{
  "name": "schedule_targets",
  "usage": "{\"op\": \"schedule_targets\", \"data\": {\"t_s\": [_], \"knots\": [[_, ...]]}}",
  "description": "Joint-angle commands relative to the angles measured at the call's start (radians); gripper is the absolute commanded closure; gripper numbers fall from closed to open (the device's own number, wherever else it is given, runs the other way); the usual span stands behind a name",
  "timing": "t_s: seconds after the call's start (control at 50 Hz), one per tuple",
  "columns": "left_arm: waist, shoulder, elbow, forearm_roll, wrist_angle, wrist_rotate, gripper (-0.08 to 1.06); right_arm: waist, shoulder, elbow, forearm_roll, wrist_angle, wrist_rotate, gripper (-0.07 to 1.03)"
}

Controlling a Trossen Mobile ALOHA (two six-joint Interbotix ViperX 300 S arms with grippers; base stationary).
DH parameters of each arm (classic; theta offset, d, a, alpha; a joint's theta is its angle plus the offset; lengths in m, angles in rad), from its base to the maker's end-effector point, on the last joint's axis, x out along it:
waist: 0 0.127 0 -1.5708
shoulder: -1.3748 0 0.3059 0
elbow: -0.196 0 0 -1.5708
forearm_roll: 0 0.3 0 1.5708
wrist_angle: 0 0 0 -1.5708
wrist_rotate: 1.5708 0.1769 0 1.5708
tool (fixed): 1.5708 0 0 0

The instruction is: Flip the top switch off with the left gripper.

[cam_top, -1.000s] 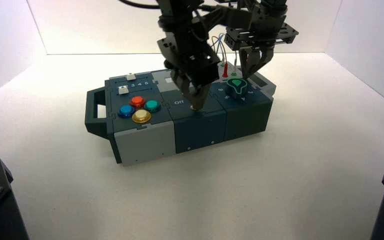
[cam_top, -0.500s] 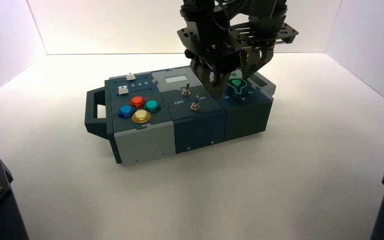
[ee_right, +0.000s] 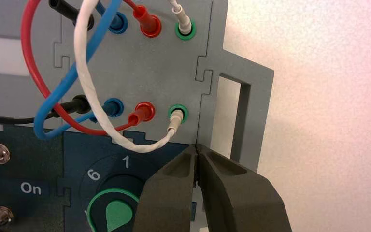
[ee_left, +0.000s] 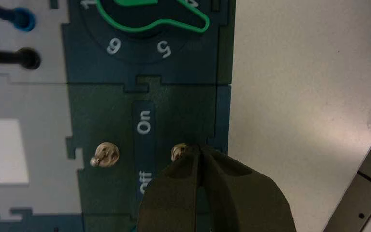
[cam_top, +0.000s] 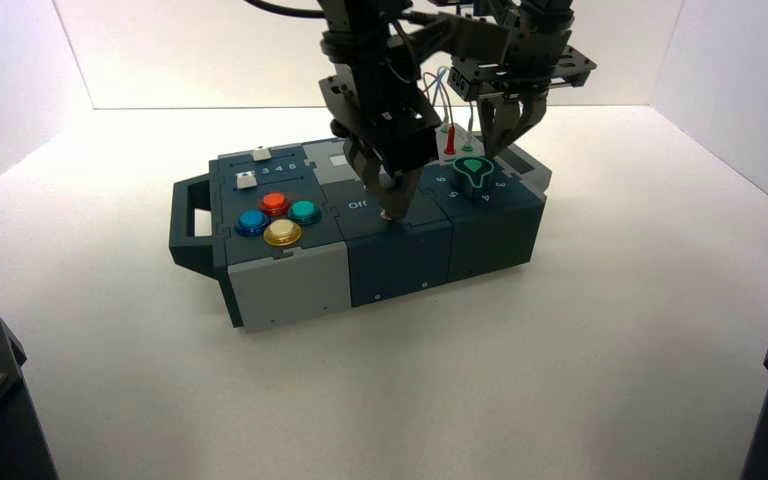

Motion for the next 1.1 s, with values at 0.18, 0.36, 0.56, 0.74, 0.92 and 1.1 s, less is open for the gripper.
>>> {"op": "schedule_targets", "data": {"t_s": [0.18, 0.36, 0.56, 0.74, 0.92, 1.1], "knots": [[0.029, -0.071, 0.02, 0.006, -0.005, 0.003, 1.01, 0.006, 0.038, 0.008, 0.003, 0.005, -0.003, 0.98], [0.028, -0.072, 0.018, 0.002, -0.003, 0.002, 1.01, 0.006, 0.038, 0.006, 0.003, 0.005, -0.002, 0.98], [0.015, -0.075, -0.029, 0.0, -0.006, 0.002, 1.01, 0.006, 0.04, 0.006, 0.003, 0.005, -0.003, 0.98], [0.015, -0.041, -0.084, 0.006, -0.008, 0.009, 1.01, 0.006, 0.044, 0.006, 0.003, 0.005, -0.005, 0.98], [0.011, 0.006, -0.115, 0.006, -0.006, 0.017, 1.01, 0.006, 0.048, 0.005, 0.002, 0.005, -0.005, 0.98], [0.009, 0.006, -0.11, 0.006, 0.002, 0.018, 1.01, 0.006, 0.049, 0.003, 0.002, 0.008, -0.005, 0.98]]}}
